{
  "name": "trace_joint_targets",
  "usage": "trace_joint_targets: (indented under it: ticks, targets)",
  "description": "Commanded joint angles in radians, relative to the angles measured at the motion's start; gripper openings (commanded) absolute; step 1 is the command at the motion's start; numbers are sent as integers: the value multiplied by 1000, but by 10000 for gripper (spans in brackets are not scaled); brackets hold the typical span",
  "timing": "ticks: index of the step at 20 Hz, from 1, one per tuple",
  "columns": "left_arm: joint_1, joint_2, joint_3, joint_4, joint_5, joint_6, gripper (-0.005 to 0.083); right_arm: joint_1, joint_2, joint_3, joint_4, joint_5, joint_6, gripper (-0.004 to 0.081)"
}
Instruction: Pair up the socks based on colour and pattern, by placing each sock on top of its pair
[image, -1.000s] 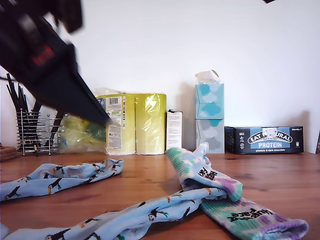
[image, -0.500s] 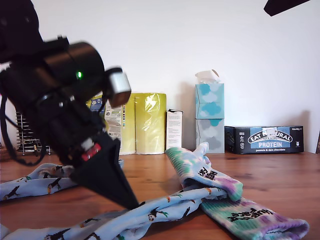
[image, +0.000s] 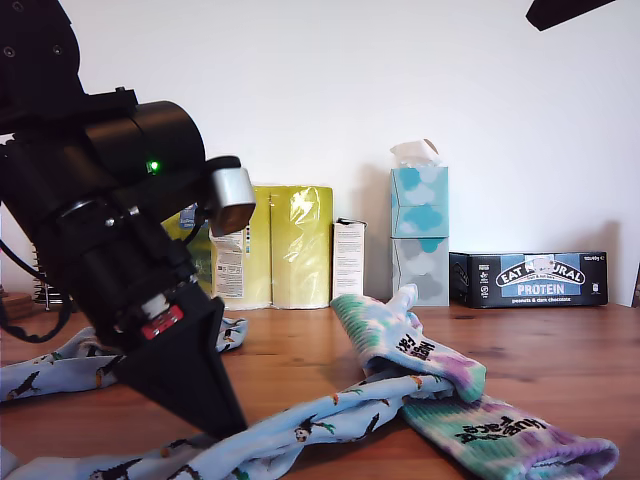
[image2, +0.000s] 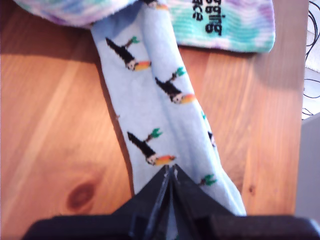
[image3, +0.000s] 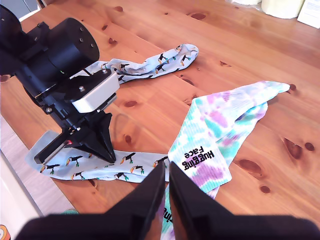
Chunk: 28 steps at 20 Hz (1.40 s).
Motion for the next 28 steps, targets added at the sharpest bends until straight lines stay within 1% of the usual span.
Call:
trace_joint_targets:
  ticks: [1,5,10,13,17,22,25,27,28]
  targets:
    - [8,31,-7,-35,-29,5,-24,0,-5,-8,11,0,-3,-13]
    - [42,31,-7,-151,-107,14,-24,0,-4,-8,16,0,-4,-13]
    - [92,31,-5,-291,-266,-3,-24,0,-4,-8,17,0,-7,-13]
    - [125,31,1,-362,-316,-28,-24,0,2,-8,17,0,-9,-13]
    - [167,31,24,-440,-451,-103,-24,0,32,-8,16,-1,-4,-13]
    - [230,31,57,-494,-565,-243,-24,0,79,-8,8,-1,0,-13]
    - [260,30,91,-507,-560,-304,-24,0,137,-8,10,-1,11,-13]
    - [260,29,130,-527,-492,-335,-24,0,213,-8,21,-7,55,-8]
    - [258,24,154,-541,-440,-334,-23,5,267,-8,31,-27,61,32]
